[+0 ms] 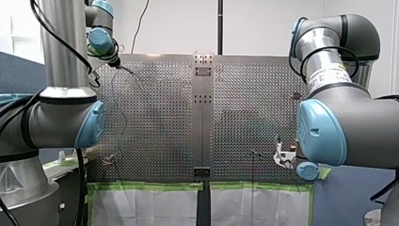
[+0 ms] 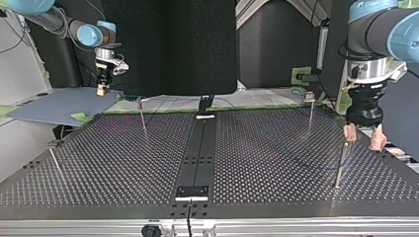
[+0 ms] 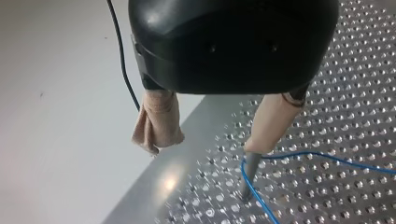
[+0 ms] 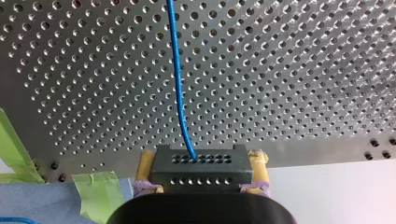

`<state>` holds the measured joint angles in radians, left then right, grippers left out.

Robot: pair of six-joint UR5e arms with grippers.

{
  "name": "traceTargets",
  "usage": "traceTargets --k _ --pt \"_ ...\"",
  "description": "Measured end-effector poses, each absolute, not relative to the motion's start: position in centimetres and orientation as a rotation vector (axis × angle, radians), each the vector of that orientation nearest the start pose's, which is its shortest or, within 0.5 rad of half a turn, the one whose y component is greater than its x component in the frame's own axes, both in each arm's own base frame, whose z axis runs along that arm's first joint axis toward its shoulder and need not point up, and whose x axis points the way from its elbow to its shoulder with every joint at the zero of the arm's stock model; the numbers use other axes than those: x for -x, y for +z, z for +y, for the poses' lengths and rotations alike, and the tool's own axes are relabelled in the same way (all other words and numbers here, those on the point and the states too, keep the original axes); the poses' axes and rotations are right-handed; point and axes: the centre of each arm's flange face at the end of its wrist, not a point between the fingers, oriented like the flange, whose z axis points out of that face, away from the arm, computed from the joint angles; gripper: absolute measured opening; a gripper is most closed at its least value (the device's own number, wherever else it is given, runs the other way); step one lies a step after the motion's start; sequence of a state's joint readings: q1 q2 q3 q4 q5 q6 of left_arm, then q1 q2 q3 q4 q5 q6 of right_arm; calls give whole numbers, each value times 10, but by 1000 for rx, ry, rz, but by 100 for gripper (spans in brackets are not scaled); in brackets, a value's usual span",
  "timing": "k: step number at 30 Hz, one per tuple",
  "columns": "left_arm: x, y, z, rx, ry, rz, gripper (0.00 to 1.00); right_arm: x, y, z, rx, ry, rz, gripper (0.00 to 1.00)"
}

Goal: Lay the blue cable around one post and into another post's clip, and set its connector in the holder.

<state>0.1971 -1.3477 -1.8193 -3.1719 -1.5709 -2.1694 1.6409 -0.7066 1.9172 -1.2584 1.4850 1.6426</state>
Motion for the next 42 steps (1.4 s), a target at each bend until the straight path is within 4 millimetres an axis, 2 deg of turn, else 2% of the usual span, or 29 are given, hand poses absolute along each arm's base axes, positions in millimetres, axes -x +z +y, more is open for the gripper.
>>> traceTargets --k 7,13,21,37,42 --pt "-391 498 -63 559 -275 1500 100 -181 -23 -555 -1255 1405 -1153 0" --pt "-400 506 -73 494 -264 1561 100 -182 -22 -556 -1251 1414 -1157 0" --pt "-414 511 -75 475 -174 1624 100 -182 -21 -558 -1246 1420 -1158 0" --pt "-404 564 -76 402 -11 1645 100 -183 -21 -557 -1248 1419 -1157 0" --pt "-398 570 -80 360 19 1678 100 -183 -21 -557 -1247 1420 -1157 0"
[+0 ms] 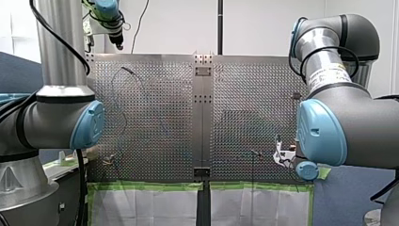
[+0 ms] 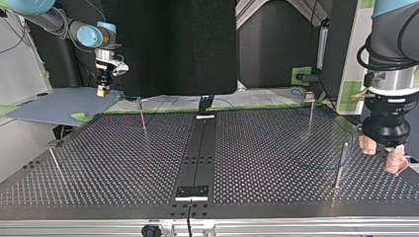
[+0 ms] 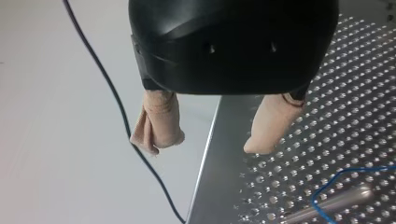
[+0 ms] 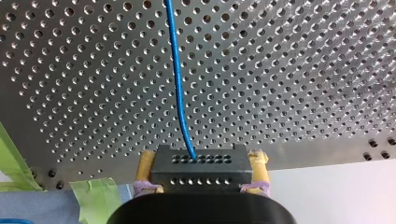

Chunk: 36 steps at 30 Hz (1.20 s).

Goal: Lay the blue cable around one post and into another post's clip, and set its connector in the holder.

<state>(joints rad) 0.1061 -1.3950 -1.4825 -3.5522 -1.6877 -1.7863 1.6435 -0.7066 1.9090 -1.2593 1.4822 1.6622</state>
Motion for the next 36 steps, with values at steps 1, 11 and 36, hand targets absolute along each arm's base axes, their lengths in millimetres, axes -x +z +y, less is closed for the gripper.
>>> traceTargets --k 1,11,36 --pt "-398 570 -81 353 24 1683 100 -183 -21 -557 -1247 1421 -1156 0" --pt "-395 571 -87 263 79 1706 100 -184 -21 -557 -1250 1419 -1155 0" --pt "-385 551 -98 152 177 1744 100 -186 -22 -555 -1260 1416 -1155 0"
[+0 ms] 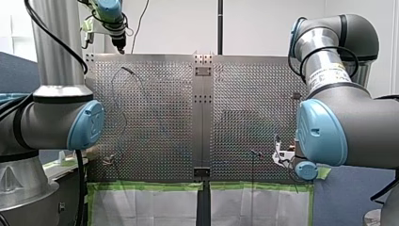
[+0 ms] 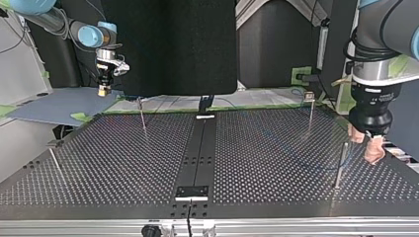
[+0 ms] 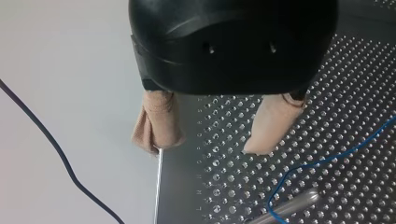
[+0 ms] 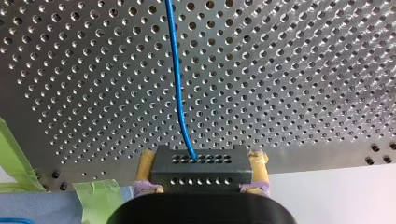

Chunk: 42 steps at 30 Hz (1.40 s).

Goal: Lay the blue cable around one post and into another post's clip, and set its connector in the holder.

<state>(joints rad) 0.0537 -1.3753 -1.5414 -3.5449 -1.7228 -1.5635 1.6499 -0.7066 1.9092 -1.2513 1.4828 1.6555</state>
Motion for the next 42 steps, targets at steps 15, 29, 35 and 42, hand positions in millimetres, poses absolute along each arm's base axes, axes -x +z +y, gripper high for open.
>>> traceTargets --k 15,29,35,42 --pt "-379 549 -101 181 170 1732 100 -189 -22 -555 -1263 1420 -1152 0" --pt "-372 542 -103 195 169 1736 100 -192 -22 -554 -1267 1424 -1149 0" --pt "-369 541 -103 196 168 1736 100 -193 -22 -554 -1266 1426 -1147 0" --pt "-368 538 -103 206 170 1740 100 -193 -22 -554 -1266 1426 -1146 0"
